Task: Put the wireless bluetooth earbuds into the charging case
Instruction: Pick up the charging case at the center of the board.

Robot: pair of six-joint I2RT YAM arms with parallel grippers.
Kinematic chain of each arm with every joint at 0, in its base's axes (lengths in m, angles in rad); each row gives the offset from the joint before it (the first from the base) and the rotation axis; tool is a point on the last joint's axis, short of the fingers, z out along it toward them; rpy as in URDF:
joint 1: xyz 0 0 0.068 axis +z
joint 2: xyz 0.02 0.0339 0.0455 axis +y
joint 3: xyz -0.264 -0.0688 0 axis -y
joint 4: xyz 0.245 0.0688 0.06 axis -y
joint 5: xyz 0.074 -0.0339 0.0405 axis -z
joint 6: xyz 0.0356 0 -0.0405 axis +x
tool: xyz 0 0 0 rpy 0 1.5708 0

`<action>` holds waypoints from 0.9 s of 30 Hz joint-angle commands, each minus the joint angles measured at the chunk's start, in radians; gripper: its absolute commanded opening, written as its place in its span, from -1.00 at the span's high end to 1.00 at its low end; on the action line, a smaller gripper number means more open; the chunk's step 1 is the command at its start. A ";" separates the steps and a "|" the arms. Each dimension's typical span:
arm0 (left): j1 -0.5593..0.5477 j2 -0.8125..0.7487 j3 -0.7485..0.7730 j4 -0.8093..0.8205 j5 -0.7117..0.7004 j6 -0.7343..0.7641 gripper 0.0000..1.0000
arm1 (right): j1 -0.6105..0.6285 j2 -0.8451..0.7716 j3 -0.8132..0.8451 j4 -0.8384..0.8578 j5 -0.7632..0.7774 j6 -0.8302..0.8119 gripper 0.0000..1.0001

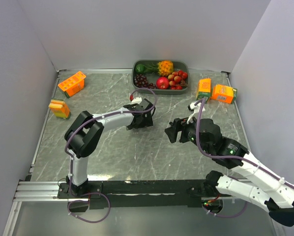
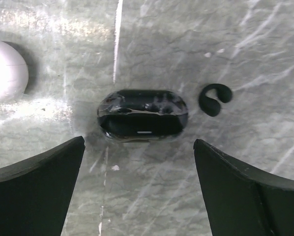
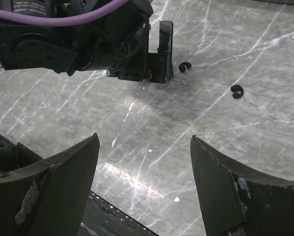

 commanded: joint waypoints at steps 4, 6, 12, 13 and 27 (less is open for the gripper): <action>0.008 0.033 0.050 -0.059 -0.040 -0.012 -0.97 | -0.006 -0.013 -0.002 0.019 0.013 -0.003 -0.64; 0.010 0.041 0.056 -0.064 -0.044 -0.015 -0.93 | -0.006 -0.013 -0.004 0.019 0.013 -0.004 -0.64; 0.016 0.065 0.079 -0.071 -0.046 -0.018 -0.84 | -0.006 -0.016 -0.010 0.018 0.015 -0.004 -0.64; 0.016 0.068 0.082 -0.071 -0.047 -0.021 -0.82 | -0.007 -0.015 -0.010 0.018 0.016 -0.004 -0.64; -0.001 0.087 0.111 -0.093 -0.027 -0.079 -0.99 | -0.009 -0.022 -0.027 0.027 0.015 -0.012 -0.64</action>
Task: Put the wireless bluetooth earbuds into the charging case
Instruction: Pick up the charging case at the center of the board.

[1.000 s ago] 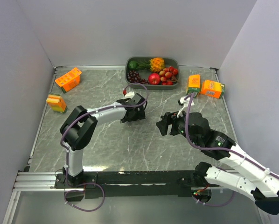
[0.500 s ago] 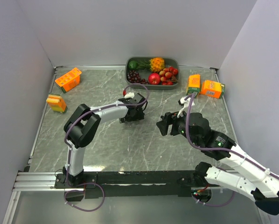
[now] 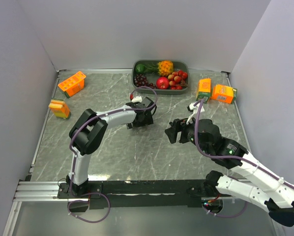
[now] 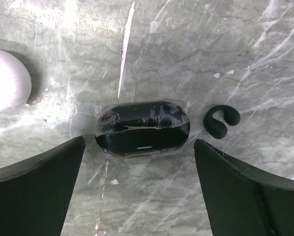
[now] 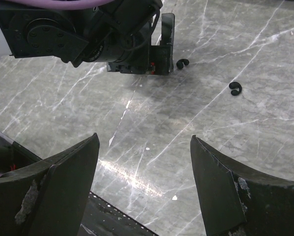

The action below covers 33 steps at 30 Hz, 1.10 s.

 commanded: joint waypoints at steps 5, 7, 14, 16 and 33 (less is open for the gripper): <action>-0.021 0.041 0.056 -0.062 -0.016 -0.086 -0.95 | -0.004 -0.024 -0.020 0.030 0.010 -0.014 -0.64; -0.025 0.064 0.081 -0.076 -0.024 -0.109 -0.93 | -0.004 -0.030 -0.025 0.030 0.010 -0.017 -0.64; -0.025 0.115 0.130 -0.156 -0.071 -0.175 -0.91 | -0.004 -0.050 -0.040 0.031 0.013 -0.023 -0.64; -0.025 0.127 0.145 -0.185 -0.083 -0.195 -0.89 | -0.003 -0.055 -0.043 0.031 0.014 -0.024 -0.64; -0.015 0.156 0.125 -0.184 -0.064 -0.226 -0.69 | -0.006 -0.080 -0.066 0.028 0.023 -0.024 -0.65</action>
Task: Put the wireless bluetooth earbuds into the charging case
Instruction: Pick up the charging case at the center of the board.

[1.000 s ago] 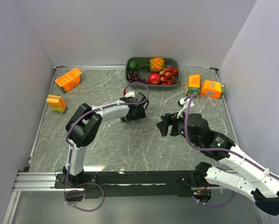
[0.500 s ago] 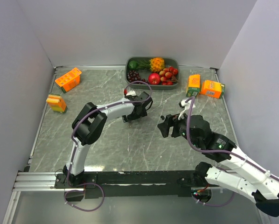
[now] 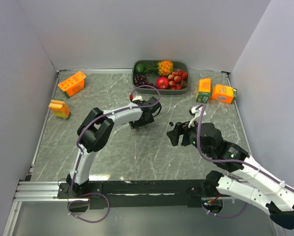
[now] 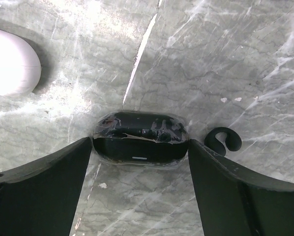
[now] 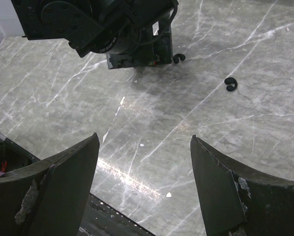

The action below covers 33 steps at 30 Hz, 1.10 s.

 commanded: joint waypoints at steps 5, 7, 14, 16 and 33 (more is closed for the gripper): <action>0.010 0.058 -0.040 -0.001 0.044 -0.020 -0.66 | -0.004 -0.020 0.000 0.014 0.021 -0.006 -0.65; 0.011 0.067 -0.040 -0.009 0.041 -0.020 -0.65 | -0.004 -0.020 0.002 0.011 0.020 -0.008 -0.65; 0.014 0.081 -0.050 -0.024 0.022 -0.015 -0.64 | -0.004 -0.019 -0.001 0.017 0.020 -0.005 -0.65; 0.014 0.082 -0.057 -0.023 0.021 -0.012 -0.63 | -0.004 -0.017 -0.003 0.020 0.018 -0.005 -0.65; 0.014 -0.043 -0.194 0.062 0.002 0.016 -0.23 | -0.004 -0.019 0.016 0.011 0.026 -0.002 -0.65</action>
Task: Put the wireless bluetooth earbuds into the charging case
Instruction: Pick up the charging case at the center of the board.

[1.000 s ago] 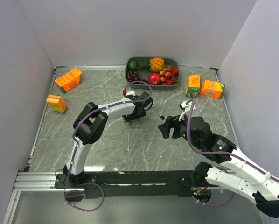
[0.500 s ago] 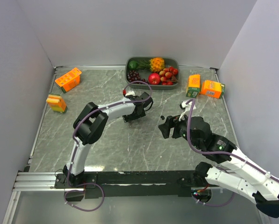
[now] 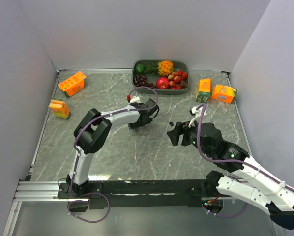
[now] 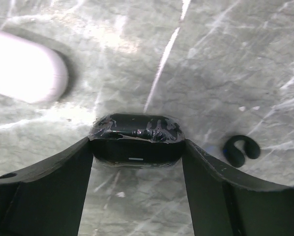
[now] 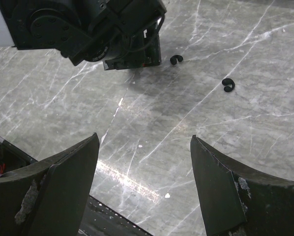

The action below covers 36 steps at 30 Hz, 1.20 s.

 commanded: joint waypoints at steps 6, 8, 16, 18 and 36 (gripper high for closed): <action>0.008 -0.206 -0.287 0.150 0.069 0.068 0.42 | -0.005 -0.011 0.040 -0.002 0.024 -0.006 -0.65; 0.008 -0.261 -0.357 0.224 0.084 0.122 0.59 | -0.004 -0.002 0.055 -0.005 0.032 -0.012 -0.65; -0.006 -0.581 -0.561 0.495 0.199 0.364 0.98 | -0.007 0.033 0.117 -0.014 0.043 -0.030 -0.65; -0.009 -0.689 -0.646 0.633 0.288 0.457 0.98 | -0.005 0.039 0.129 -0.010 0.035 -0.035 -0.65; -0.129 -1.087 -1.200 1.452 0.646 1.164 0.98 | -0.010 0.148 0.216 -0.026 -0.199 -0.087 -0.63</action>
